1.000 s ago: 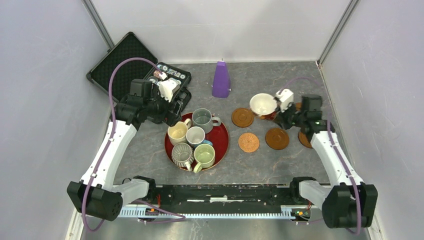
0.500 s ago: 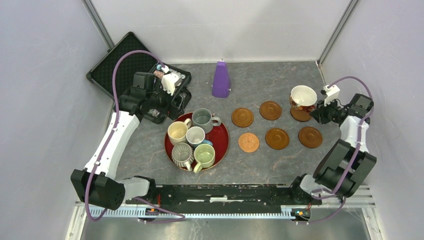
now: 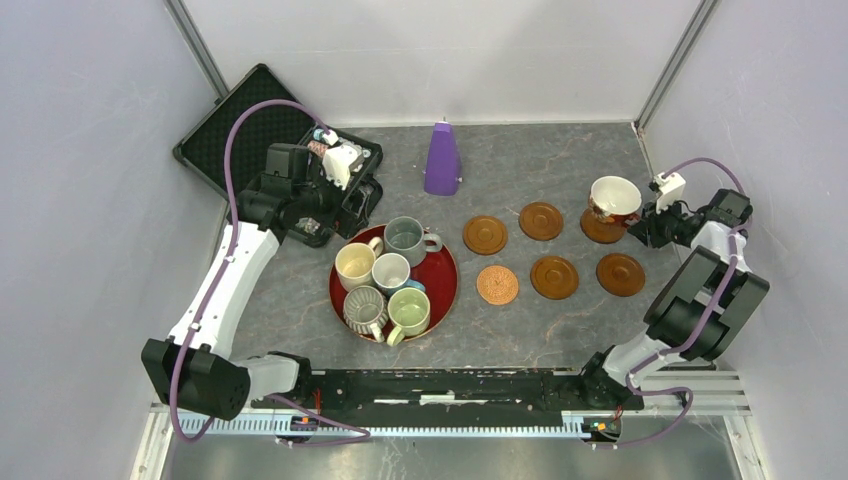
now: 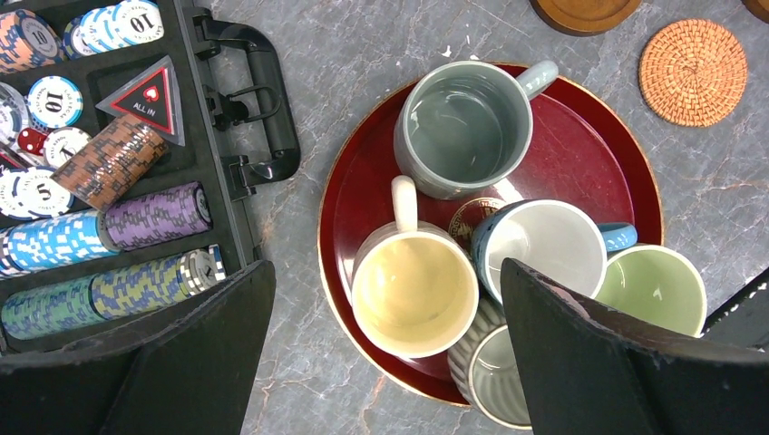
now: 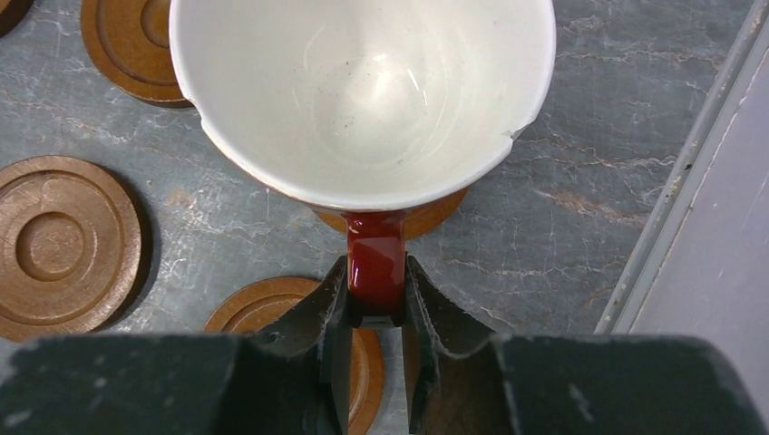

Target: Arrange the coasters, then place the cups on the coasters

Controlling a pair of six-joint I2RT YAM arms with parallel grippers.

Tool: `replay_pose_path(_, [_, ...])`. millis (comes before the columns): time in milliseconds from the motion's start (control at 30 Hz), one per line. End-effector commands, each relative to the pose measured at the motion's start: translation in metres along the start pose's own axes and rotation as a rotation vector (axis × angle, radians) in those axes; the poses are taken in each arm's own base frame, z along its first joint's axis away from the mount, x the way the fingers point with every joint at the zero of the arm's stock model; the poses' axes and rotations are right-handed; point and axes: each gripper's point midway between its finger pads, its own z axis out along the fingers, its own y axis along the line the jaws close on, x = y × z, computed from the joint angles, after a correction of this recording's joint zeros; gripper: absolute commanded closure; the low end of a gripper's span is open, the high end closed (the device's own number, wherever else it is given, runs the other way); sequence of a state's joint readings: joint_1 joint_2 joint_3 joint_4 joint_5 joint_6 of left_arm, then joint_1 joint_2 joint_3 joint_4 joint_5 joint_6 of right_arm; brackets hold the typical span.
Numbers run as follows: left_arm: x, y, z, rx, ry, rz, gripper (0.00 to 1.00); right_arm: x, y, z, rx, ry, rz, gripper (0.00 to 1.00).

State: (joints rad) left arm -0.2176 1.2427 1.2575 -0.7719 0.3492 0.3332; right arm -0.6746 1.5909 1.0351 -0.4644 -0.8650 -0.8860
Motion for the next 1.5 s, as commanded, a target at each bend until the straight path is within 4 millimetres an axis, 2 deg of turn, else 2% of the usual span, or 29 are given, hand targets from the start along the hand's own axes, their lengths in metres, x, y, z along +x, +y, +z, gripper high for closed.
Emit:
replay_pose_path(0, [-0.015, 0.003, -0.005, -0.019, -0.058, 0.042, 0.0, -0.032, -0.029, 0.002, 0.044, -0.103, -0.131, 1.0])
replay_pose_path(667, [-0.014, 0.007, -0.002, -0.02, -0.032, 0.042, 0.0, 0.012, -0.017, 0.019, -0.017, -0.025, -0.117, 0.98])
replay_pose_path(800, [-0.015, 0.007, -0.001, -0.02, -0.032, 0.047, 0.0, 0.018, -0.013, 0.021, -0.027, -0.017, -0.106, 0.9])
replay_pose_path(1100, [-0.015, 0.008, -0.002, -0.02, -0.027, 0.062, 0.0, 0.033, -0.004, 0.02, -0.058, 0.029, -0.11, 0.63])
replay_pose_path(1300, [-0.013, 0.007, -0.001, -0.016, -0.024, 0.068, 0.0, 0.037, -0.003, 0.012, -0.056, 0.065, -0.125, 0.51])
replay_pose_path(1467, [-0.012, 0.006, -0.001, -0.013, -0.028, 0.07, 0.0, 0.036, 0.002, -0.003, -0.089, 0.105, -0.15, 0.41])
